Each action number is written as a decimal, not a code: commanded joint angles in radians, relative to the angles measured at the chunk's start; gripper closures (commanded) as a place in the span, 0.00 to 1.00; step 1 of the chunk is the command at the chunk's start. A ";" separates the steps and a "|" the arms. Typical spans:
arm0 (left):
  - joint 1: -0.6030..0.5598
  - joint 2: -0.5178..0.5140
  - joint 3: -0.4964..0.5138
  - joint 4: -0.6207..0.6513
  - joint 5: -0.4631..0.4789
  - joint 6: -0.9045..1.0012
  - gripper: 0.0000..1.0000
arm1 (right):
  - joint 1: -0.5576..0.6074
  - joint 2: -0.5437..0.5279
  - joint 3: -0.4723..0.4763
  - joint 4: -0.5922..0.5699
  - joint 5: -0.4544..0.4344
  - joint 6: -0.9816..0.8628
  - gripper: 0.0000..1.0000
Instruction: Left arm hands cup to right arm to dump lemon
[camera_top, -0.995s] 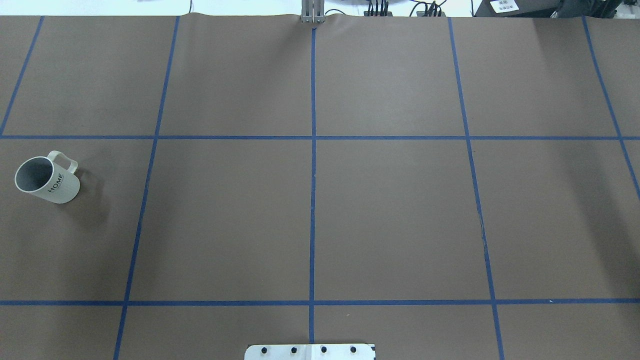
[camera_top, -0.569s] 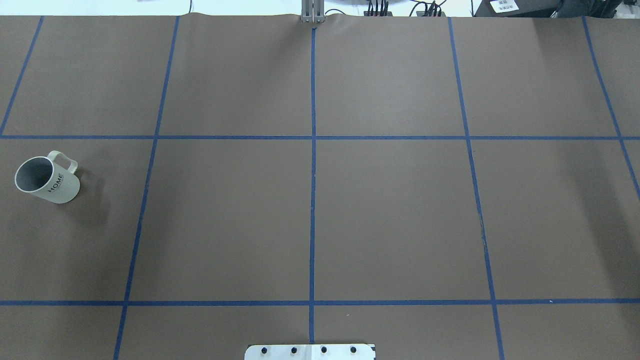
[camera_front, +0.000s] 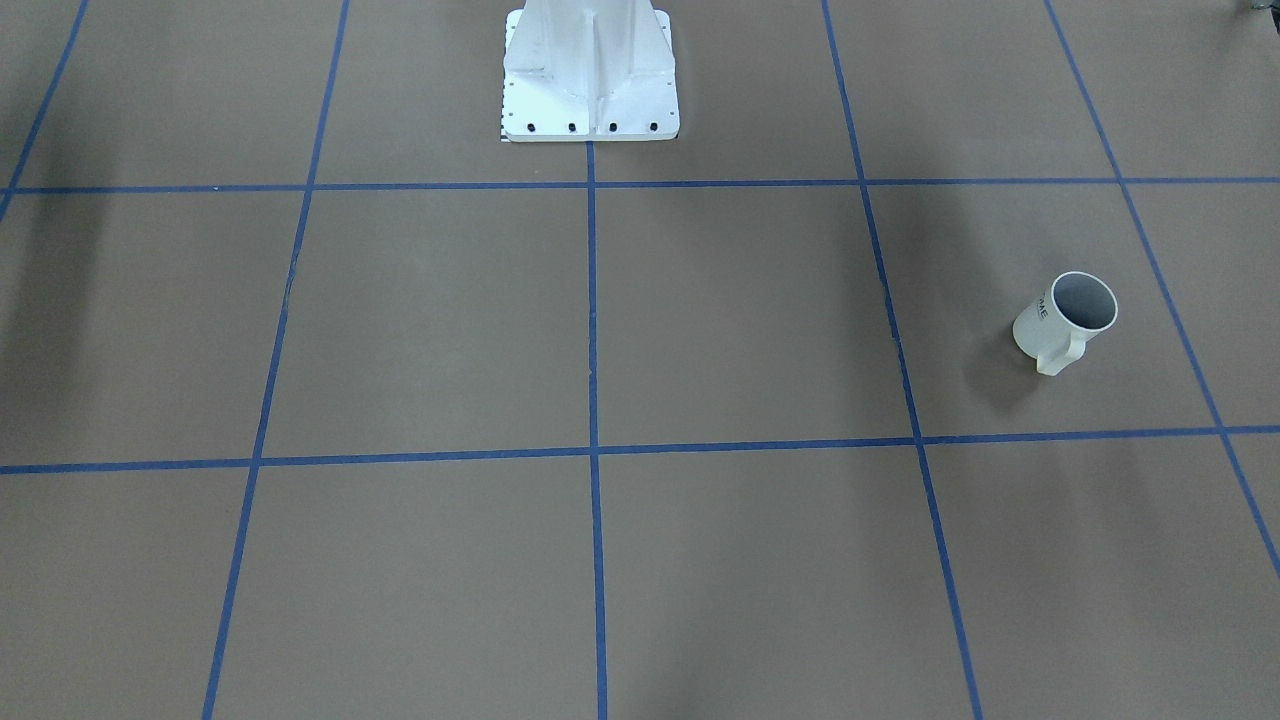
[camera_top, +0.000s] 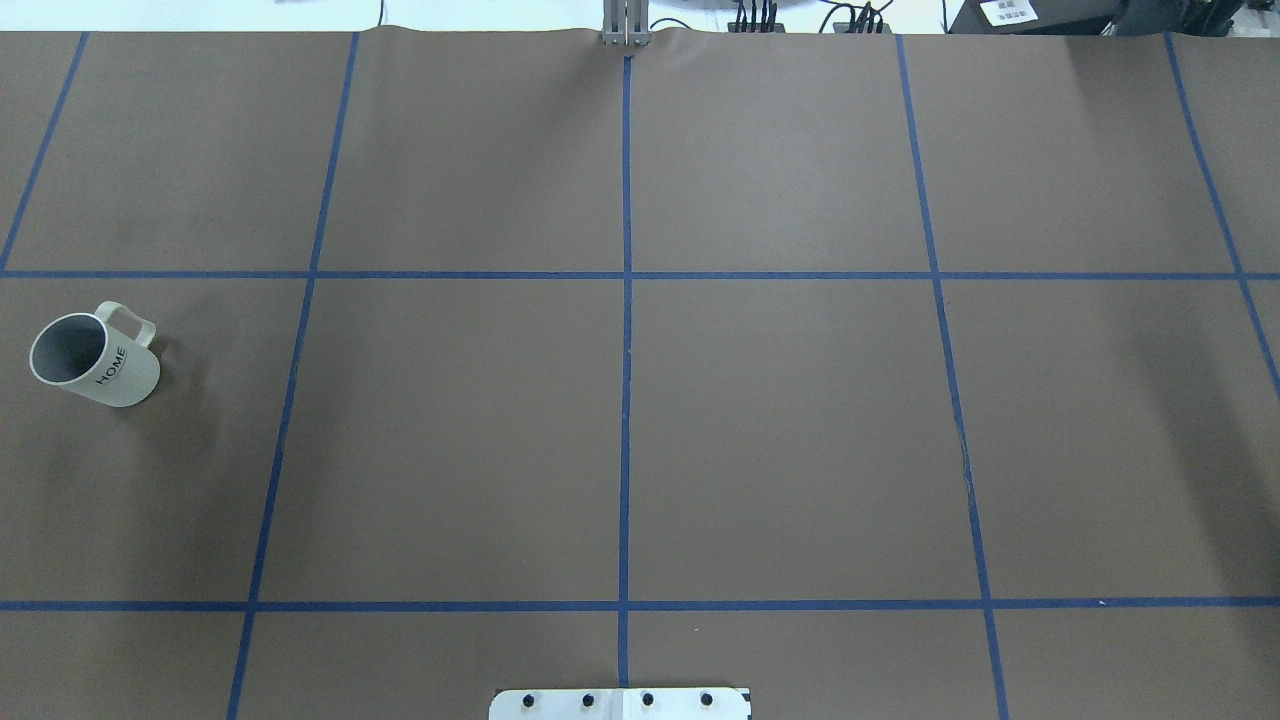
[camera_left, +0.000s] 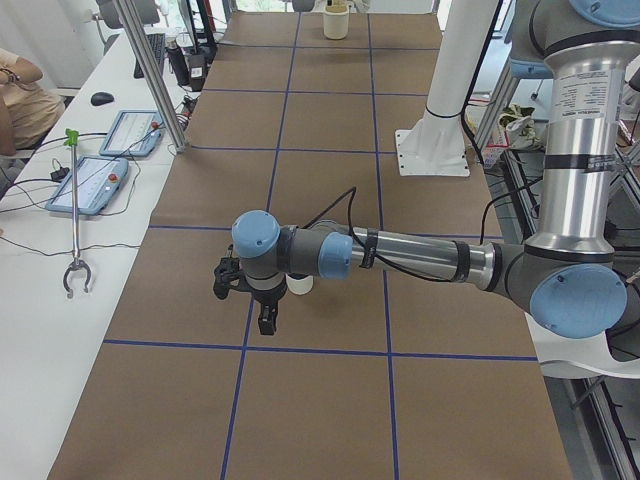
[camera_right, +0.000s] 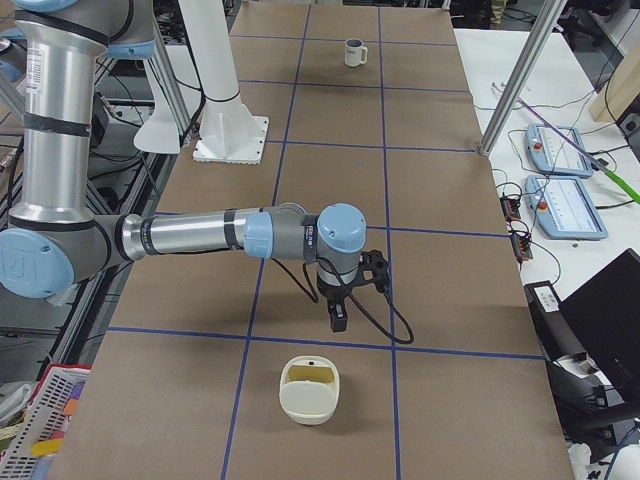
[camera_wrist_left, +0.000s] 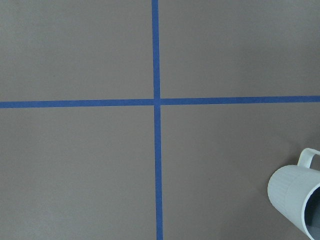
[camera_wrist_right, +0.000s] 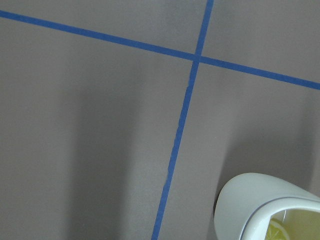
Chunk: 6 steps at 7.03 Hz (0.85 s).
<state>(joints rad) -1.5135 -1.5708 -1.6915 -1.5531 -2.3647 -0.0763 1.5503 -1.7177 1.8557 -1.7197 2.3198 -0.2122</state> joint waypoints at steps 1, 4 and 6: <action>-0.001 0.000 -0.033 -0.004 0.005 -0.003 0.00 | -0.036 0.007 0.005 0.002 0.003 0.002 0.00; 0.001 0.005 0.010 -0.016 0.005 0.000 0.00 | -0.045 -0.002 0.011 0.002 -0.006 -0.001 0.00; 0.001 -0.003 -0.001 -0.015 0.005 0.001 0.00 | -0.045 -0.005 0.007 0.003 -0.011 -0.003 0.00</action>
<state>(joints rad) -1.5133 -1.5705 -1.6904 -1.5689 -2.3593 -0.0770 1.5052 -1.7205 1.8644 -1.7171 2.3121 -0.2136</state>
